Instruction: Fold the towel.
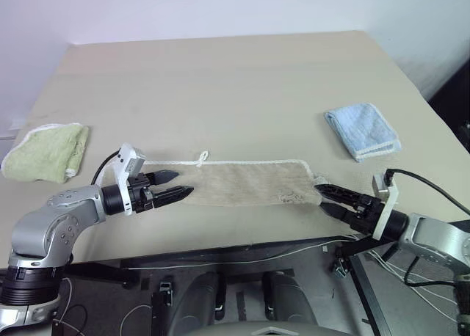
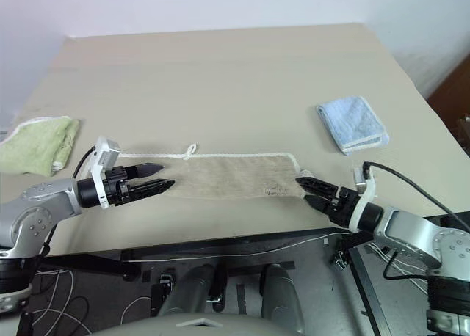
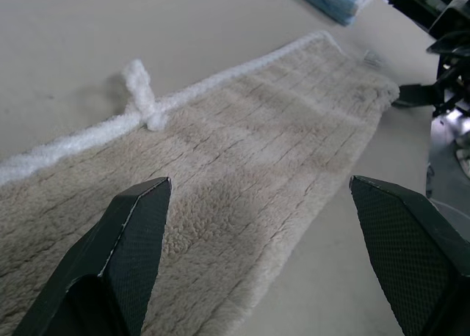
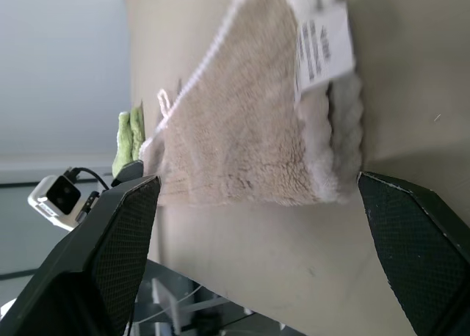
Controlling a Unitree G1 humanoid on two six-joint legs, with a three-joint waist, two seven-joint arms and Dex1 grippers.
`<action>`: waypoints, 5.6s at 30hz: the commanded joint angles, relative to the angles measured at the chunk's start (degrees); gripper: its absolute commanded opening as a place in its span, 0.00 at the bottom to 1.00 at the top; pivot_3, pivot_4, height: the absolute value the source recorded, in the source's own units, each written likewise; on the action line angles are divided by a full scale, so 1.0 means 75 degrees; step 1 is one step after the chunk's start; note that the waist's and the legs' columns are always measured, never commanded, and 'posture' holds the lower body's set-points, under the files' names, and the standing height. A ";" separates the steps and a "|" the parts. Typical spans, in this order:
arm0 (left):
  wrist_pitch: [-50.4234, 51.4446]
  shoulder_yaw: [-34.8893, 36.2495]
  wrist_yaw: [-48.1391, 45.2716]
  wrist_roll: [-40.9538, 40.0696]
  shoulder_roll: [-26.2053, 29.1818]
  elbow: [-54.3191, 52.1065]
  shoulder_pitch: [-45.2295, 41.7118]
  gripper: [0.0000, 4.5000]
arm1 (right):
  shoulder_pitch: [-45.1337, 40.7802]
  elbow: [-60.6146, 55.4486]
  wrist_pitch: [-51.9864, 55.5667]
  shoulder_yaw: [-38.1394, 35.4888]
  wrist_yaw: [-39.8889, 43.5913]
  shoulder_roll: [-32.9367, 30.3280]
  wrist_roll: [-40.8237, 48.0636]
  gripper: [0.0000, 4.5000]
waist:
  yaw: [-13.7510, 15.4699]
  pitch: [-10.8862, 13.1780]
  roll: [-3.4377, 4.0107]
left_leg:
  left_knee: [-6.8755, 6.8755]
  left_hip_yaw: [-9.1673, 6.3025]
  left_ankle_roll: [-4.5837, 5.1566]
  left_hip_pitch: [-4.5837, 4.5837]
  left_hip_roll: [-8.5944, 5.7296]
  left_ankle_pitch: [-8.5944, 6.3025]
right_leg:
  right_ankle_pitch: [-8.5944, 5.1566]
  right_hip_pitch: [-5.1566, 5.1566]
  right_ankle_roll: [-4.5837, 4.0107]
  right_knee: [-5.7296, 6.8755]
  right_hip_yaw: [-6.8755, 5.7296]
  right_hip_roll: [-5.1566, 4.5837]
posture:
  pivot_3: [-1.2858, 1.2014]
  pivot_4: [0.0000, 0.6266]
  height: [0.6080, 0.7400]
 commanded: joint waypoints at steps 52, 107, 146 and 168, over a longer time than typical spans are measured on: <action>-0.0723 -0.0431 -0.0420 0.0725 -0.0141 0.0532 -0.0385 0.91 | 0.0056 -0.1195 -0.1298 -0.0430 -0.2522 0.2630 0.0062 1.00 | 0.0094 -0.0016 0.0007 | -0.0119 0.0035 -0.0018 0.0001 0.0052 0.0014 | 0.0015 -0.0001 -0.0040 -0.0108 0.0022 0.0048 | 0.52 0.24 1.00; -0.1016 -0.0686 -0.0720 0.1107 -0.0178 0.0927 -0.0857 0.92 | -0.1957 -0.2217 -0.0303 0.1165 0.1963 -0.1185 -0.2367 0.01 | 0.0127 -0.0020 0.0002 | -0.0080 0.0062 0.0006 0.0001 0.0075 0.0022 | 0.0019 0.0009 -0.0037 -0.0101 0.0023 0.0054 | 0.52 0.24 1.00; -0.1376 -0.1002 -0.0710 0.0604 -0.1437 0.0754 -0.2125 0.78 | -0.2334 -0.2813 -0.2704 0.2245 0.4037 0.0924 -0.7180 0.64 | 0.0149 -0.0025 -0.0007 | -0.0062 0.0080 0.0003 0.0001 0.0075 0.0021 | 0.0052 0.0008 0.0010 -0.0088 0.0027 0.0063 | 0.52 0.24 1.00; -0.2699 -0.3494 -0.1153 0.2293 -0.3206 0.1890 -0.3037 0.01 | -0.2189 -0.0858 -0.5072 0.3011 0.3961 0.3075 -1.0801 0.00 | 0.0145 -0.0026 -0.0005 | 0.0032 0.0099 0.0000 0.0009 0.0076 0.0001 | 0.0048 0.0004 0.0001 0.0009 0.0053 0.0068 | 0.52 0.24 1.00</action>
